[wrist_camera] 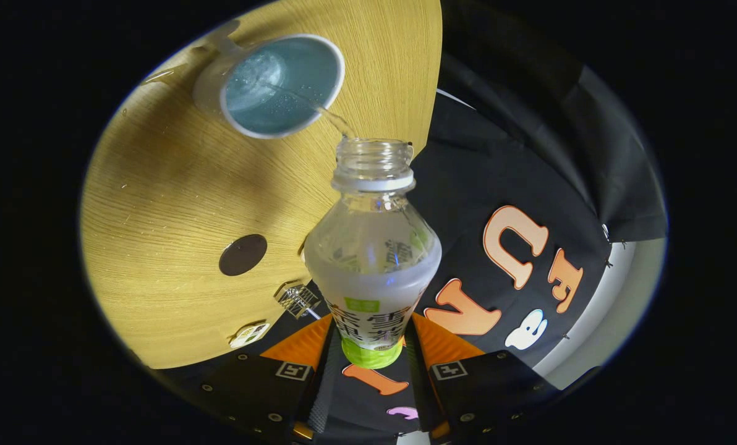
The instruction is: Take the bottle from table, then pour the juice into the cup, finally place the bottle on the coaster
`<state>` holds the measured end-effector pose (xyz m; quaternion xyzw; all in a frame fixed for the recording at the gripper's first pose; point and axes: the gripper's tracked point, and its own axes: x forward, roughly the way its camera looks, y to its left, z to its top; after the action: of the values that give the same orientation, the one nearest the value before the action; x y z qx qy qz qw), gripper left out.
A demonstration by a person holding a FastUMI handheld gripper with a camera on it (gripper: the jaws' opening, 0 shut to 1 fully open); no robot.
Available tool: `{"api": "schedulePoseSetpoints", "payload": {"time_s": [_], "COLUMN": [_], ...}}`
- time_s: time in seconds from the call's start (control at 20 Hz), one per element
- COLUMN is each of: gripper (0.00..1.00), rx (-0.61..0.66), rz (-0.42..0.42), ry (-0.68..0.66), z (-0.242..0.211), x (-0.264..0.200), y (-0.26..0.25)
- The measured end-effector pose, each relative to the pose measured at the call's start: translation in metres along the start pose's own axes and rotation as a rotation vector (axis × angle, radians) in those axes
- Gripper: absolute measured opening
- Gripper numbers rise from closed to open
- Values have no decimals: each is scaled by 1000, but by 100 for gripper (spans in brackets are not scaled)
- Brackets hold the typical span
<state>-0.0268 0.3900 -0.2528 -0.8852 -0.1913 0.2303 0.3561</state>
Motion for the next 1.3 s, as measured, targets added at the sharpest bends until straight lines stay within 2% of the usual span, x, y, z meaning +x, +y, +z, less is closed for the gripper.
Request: {"api": "schedulePoseSetpoints", "payload": {"time_s": [0.85, 1.3], "gripper": [56, 56], "rx": [-43, 37], "rz": [23, 47], "ry": [-20, -28], "z": [8, 12], "x": [3, 3], "y": [5, 16]}}
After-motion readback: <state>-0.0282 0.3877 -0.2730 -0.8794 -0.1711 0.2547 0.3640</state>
